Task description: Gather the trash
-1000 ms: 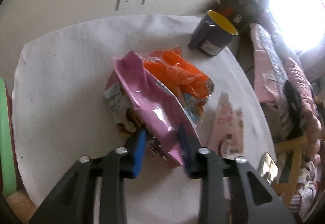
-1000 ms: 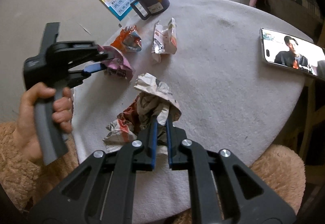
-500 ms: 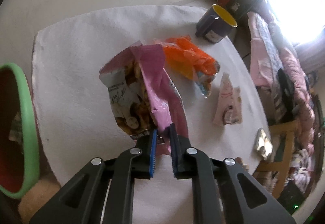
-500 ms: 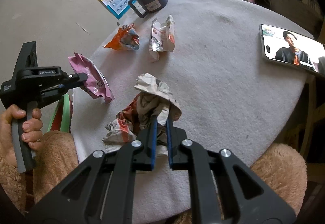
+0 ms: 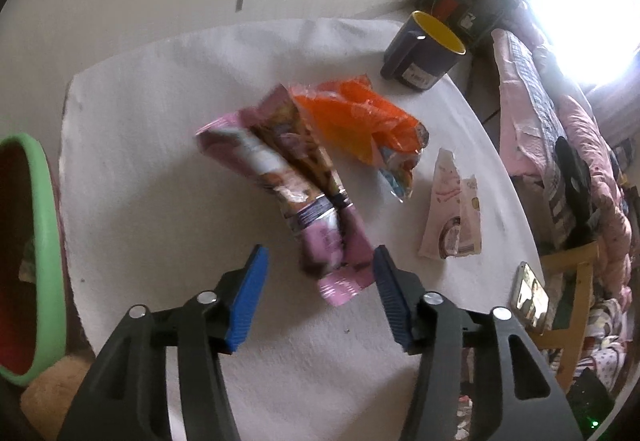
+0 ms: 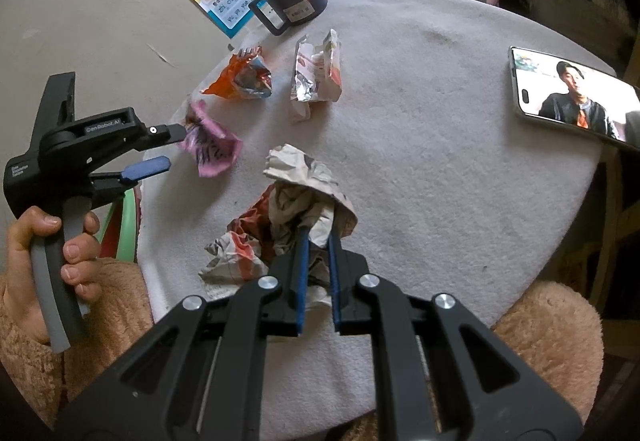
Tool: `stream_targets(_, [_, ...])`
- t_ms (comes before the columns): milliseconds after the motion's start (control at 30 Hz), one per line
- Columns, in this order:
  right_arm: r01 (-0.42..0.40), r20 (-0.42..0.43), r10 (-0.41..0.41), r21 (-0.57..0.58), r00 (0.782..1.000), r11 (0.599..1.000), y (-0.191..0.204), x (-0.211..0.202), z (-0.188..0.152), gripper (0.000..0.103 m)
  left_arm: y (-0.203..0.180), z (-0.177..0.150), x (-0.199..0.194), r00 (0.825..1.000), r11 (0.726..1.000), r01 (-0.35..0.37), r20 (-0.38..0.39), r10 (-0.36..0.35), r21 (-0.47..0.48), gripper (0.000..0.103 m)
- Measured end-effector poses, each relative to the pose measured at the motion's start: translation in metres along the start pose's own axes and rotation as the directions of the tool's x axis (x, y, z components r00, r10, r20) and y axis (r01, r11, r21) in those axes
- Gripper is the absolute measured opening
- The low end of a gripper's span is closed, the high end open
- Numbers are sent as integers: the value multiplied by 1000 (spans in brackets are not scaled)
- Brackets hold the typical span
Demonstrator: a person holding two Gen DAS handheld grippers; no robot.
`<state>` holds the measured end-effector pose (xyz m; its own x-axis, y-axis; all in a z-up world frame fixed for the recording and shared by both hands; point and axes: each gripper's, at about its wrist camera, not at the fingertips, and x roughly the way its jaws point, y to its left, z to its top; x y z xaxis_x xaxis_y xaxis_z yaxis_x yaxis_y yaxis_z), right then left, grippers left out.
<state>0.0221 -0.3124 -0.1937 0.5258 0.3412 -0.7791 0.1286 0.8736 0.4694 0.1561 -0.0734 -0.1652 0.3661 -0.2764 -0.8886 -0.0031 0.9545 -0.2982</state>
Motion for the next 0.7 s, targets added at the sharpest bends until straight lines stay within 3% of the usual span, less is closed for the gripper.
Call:
stream_targets(367, [10,2,-10,10,1000,1000,-2,-3,-1,11,2,15,12,1000,999,-25,-2,25,-21,55])
stream_targets(700, [3,-5,-3,22,1000,1000,-3,0,-1,11,1,16,37,998,998,-35,-55,31,-58,55])
